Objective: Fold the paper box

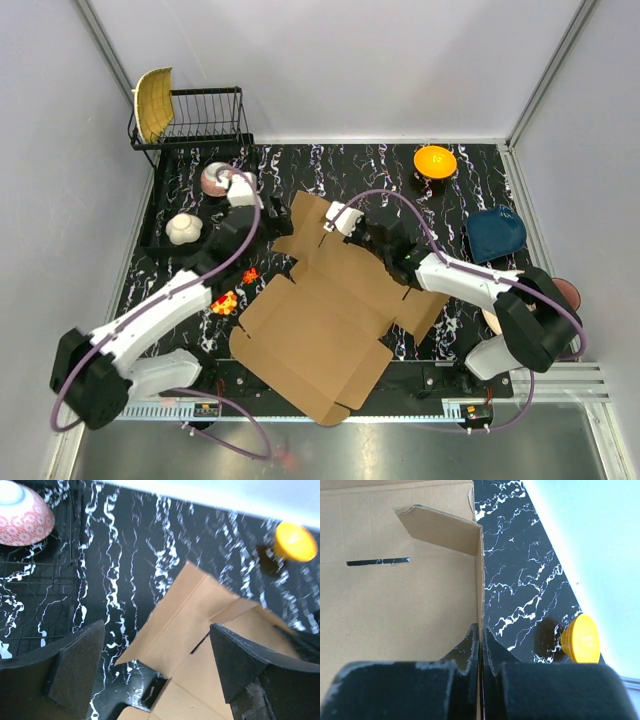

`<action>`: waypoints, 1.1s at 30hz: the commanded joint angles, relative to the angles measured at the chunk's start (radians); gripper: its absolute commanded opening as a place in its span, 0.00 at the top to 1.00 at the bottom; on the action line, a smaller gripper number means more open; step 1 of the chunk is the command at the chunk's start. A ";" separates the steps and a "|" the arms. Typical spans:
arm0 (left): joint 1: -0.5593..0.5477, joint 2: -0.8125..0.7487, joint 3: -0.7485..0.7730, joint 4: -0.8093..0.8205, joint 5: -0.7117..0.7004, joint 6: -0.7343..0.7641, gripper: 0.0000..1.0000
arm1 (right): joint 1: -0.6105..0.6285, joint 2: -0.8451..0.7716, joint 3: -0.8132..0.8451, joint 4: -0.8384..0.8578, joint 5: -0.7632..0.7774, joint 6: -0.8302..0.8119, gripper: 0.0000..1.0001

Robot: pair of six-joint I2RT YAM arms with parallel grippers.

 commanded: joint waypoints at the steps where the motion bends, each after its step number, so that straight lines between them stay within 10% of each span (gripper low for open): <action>1: 0.038 0.148 0.028 0.125 0.120 0.148 0.12 | 0.008 -0.032 0.029 0.008 -0.041 -0.020 1.00; 7: 0.079 0.173 -0.070 0.330 0.292 0.223 0.16 | 0.009 -0.055 -0.026 0.014 -0.065 -0.005 1.00; 22: 0.111 -0.031 -0.273 0.407 0.155 -0.008 0.18 | 0.124 -0.096 -0.008 0.245 0.252 -0.506 1.00; 33: 0.110 -0.089 -0.310 0.405 0.143 -0.086 0.20 | 0.256 -0.030 -0.128 0.313 0.409 -0.345 1.00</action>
